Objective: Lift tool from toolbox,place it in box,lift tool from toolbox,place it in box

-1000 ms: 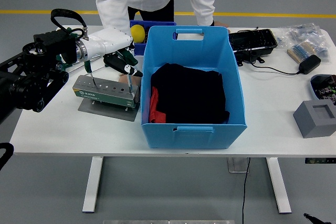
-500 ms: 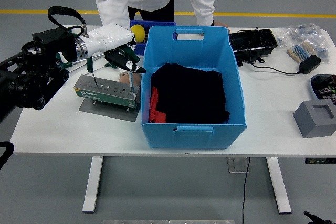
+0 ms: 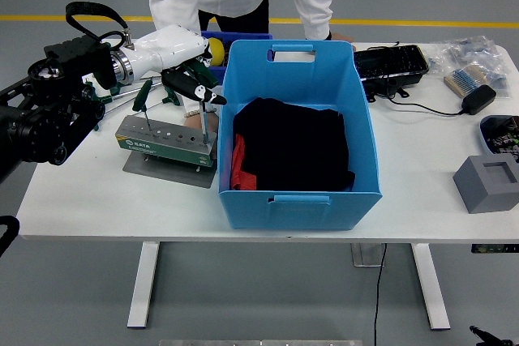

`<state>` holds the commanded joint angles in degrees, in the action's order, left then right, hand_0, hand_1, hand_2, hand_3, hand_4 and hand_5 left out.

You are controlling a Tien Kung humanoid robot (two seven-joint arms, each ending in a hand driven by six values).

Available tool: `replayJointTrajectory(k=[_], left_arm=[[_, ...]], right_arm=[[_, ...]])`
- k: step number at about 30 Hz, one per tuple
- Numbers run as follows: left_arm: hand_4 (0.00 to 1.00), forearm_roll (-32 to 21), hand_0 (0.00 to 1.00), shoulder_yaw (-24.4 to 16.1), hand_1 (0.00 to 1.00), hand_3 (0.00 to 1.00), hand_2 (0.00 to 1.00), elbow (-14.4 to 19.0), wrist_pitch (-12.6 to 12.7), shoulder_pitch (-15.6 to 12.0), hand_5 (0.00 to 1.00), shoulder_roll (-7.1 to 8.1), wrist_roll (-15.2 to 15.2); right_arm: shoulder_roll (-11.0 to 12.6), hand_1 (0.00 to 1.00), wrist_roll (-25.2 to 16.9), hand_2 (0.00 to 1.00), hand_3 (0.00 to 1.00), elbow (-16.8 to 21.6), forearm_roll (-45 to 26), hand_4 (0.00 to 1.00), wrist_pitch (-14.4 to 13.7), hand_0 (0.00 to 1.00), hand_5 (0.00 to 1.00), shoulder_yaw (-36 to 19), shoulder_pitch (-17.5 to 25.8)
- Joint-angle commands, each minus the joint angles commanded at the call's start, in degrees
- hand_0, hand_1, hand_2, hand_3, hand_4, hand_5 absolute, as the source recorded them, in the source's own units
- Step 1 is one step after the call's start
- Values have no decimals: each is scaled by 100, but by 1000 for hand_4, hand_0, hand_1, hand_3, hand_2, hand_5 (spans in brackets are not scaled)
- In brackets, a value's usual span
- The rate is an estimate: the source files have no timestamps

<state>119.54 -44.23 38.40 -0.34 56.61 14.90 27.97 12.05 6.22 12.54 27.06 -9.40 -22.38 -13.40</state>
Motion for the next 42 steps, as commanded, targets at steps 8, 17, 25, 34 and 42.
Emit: replayJointTrajectory(k=[8,17,25,34,42], left_arm=[[847,-89,133,-144,2,9,2,206,-98,38,470,71,6],[832,-133,135,-238,2,14,2,390,-189,102,463,133,0],[826,-186,135,-329,2,13,2,677,-291,117,457,185,-21],[805,-271,136,-448,2,18,2,1168,-353,206,449,252,-105],[802,-342,136,-371,2,19,2,1436,-343,381,449,294,-105]], right_arm=[[-1,603,3,664,541,-2,12,785,1,627,664,-12,11],[-7,603,8,664,541,-2,29,785,1,627,664,-26,40],[-17,603,18,664,540,-4,71,785,1,627,664,-57,79],[-20,603,23,664,540,-4,110,785,2,626,664,-79,102],[-20,603,26,664,541,-4,122,785,-1,627,664,-87,106]])
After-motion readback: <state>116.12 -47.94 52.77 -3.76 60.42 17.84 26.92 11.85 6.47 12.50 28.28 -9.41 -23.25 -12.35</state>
